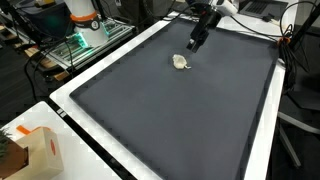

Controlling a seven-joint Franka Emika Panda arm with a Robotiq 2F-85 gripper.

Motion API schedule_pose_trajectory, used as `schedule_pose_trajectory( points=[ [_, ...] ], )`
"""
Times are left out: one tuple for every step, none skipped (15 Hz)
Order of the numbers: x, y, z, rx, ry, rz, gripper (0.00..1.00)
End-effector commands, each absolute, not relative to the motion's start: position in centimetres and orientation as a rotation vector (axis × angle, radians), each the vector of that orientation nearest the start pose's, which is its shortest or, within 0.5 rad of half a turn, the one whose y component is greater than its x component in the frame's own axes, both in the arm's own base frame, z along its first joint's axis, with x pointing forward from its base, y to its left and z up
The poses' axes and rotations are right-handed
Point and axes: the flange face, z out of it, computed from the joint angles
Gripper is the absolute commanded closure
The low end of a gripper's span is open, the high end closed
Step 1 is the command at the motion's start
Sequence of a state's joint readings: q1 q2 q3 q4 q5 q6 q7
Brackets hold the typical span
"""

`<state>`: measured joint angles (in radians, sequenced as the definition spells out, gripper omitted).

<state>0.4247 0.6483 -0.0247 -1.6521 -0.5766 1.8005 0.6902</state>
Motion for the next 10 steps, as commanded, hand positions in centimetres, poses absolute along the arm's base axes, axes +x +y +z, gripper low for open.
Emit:
schedule_pose_trajectory(
  points=[
    [59.21,20.87,21.5,2.454,-0.024,-0.159,0.0],
    [59.13,20.95,21.57,2.464,-0.024,-0.158,0.0],
    [59.07,21.0,21.63,2.47,-0.026,-0.155,0.0],
    [59.0,21.06,21.66,2.478,-0.018,-0.156,0.0],
    [58.96,21.06,21.62,2.483,-0.014,-0.16,0.0],
    [58.94,20.98,21.6,2.49,-0.001,-0.165,0.0],
    [58.93,20.89,21.61,2.495,-0.007,-0.167,0.0],
    [58.92,20.77,21.68,2.501,-0.009,-0.169,0.0],
    [58.89,20.6,21.77,2.51,-0.011,-0.174,0.0],
    [58.85,20.43,21.85,2.52,-0.013,-0.178,0.0]
  ],
)
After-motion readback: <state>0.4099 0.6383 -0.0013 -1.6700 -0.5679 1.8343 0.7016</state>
